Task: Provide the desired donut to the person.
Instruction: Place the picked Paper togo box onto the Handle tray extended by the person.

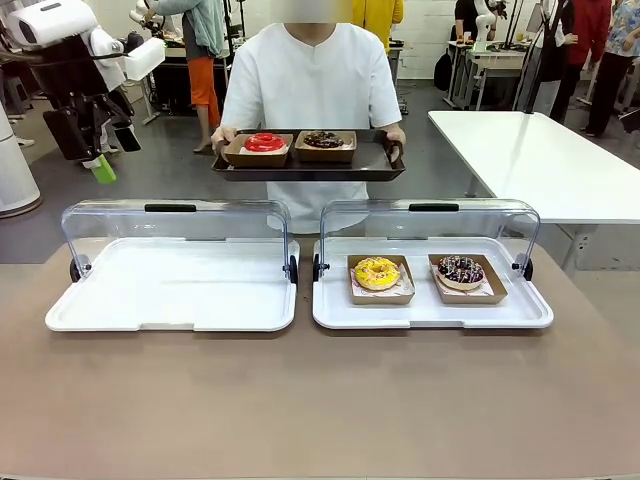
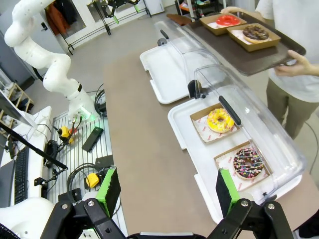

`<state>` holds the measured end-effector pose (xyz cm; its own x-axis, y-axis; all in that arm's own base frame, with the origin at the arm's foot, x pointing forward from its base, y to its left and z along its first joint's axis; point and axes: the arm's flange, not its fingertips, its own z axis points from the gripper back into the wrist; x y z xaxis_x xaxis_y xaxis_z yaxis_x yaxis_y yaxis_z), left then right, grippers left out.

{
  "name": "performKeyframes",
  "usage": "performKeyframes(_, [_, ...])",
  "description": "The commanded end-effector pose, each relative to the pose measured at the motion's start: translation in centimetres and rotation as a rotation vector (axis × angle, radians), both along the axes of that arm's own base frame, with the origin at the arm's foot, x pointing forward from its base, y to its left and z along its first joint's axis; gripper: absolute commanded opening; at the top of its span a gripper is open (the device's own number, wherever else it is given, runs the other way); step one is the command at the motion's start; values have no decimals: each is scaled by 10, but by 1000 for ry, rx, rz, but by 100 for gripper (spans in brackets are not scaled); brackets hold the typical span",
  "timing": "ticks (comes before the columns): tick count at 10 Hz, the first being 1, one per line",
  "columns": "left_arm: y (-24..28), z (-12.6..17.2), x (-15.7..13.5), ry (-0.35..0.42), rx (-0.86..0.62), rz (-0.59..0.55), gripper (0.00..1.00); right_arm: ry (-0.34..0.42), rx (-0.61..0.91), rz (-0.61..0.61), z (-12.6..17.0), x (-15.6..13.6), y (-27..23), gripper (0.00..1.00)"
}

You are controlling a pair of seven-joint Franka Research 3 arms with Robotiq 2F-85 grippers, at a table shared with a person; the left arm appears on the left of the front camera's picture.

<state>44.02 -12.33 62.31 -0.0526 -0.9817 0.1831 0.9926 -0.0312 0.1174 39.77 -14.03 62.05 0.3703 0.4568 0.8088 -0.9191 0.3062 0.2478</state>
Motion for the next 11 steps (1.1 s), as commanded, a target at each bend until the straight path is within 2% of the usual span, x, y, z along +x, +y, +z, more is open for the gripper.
performKeyframes(1, [0, 1, 1, -3, 4, -1, 100, -5, 8, 7, 0, 0, 1, 100])
performKeyframes(7, [0, 0, 0, 0, 0, 0, 100, -5, 8, 7, 0, 0, 1, 100])
performKeyframes(9, [76, 0, -6, -4, -208, 20, 100, -5, 8, 7, 0, 0, 1, 100])
performKeyframes(10, [112, -1, -7, -17, -308, -4, 100, -5, 8, 7, 0, 0, 1, 100])
performKeyframes(11, [145, -15, -22, -54, -428, 3, 100, -5, 8, 7, 0, 0, 1, 100])
